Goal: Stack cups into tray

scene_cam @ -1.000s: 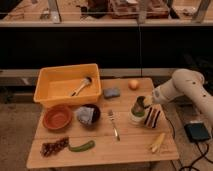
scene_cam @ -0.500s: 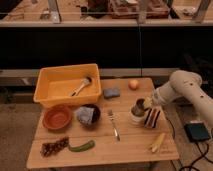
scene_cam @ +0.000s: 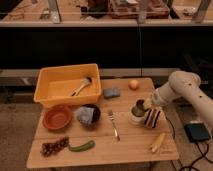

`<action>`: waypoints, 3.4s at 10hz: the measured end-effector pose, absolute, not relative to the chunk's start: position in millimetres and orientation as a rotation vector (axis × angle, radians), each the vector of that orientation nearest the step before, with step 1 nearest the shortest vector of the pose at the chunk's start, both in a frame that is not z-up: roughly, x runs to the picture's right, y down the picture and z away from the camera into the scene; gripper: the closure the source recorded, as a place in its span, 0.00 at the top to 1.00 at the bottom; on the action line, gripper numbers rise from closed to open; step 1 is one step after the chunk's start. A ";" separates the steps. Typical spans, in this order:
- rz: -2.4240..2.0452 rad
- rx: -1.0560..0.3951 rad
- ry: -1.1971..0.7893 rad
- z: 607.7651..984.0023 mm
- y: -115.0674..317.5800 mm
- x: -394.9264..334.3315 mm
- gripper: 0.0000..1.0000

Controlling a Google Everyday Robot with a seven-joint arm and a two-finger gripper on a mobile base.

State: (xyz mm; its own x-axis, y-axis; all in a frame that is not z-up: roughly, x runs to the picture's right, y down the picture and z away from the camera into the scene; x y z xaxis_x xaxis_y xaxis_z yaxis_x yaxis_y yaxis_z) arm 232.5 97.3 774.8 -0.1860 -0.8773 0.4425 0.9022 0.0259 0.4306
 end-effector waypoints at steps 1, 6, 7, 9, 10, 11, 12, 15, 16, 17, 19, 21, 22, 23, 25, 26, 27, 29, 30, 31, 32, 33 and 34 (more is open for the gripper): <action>-1.594 -0.046 -0.744 775.1 98.0 232.3 0.78; -1.586 -0.049 -0.749 776.5 100.6 231.0 0.80; -1.582 -0.048 -0.752 776.5 101.1 230.6 0.80; -1.578 -0.048 -0.757 776.8 102.1 228.9 0.80; -1.575 -0.051 -0.758 777.8 103.0 228.4 0.80; -1.572 -0.054 -0.759 778.9 103.8 228.1 0.80; -1.570 -0.058 -0.760 780.0 104.3 227.5 0.80; -1.535 -0.076 -0.754 789.5 106.7 230.4 0.69; -1.520 -0.084 -0.751 796.1 108.6 231.4 0.57; -1.514 -0.087 -0.750 798.8 107.6 230.8 0.50; -1.504 -0.096 -0.747 801.2 107.4 233.3 0.48; -1.496 -0.101 -0.746 803.1 108.1 235.1 0.48; -1.493 -0.103 -0.748 804.1 108.9 234.4 0.48; -1.493 -0.105 -0.753 805.5 110.9 233.0 0.48; -1.492 -0.109 -0.762 808.6 115.7 228.6 0.48; -1.492 -0.114 -0.771 811.3 120.5 225.0 0.48; -1.491 -0.119 -0.777 813.5 124.5 222.4 0.48; -1.488 -0.128 -0.790 816.8 132.7 218.9 0.45; -1.488 -0.135 -0.803 819.4 139.7 214.1 0.34; -1.489 -0.138 -0.816 821.2 144.7 209.7 0.24; -1.492 -0.142 -0.835 821.9 152.9 202.5 0.17; -1.499 -0.144 -0.852 821.0 158.8 194.7 0.15; -1.500 -0.144 -0.863 819.9 162.5 191.3 0.15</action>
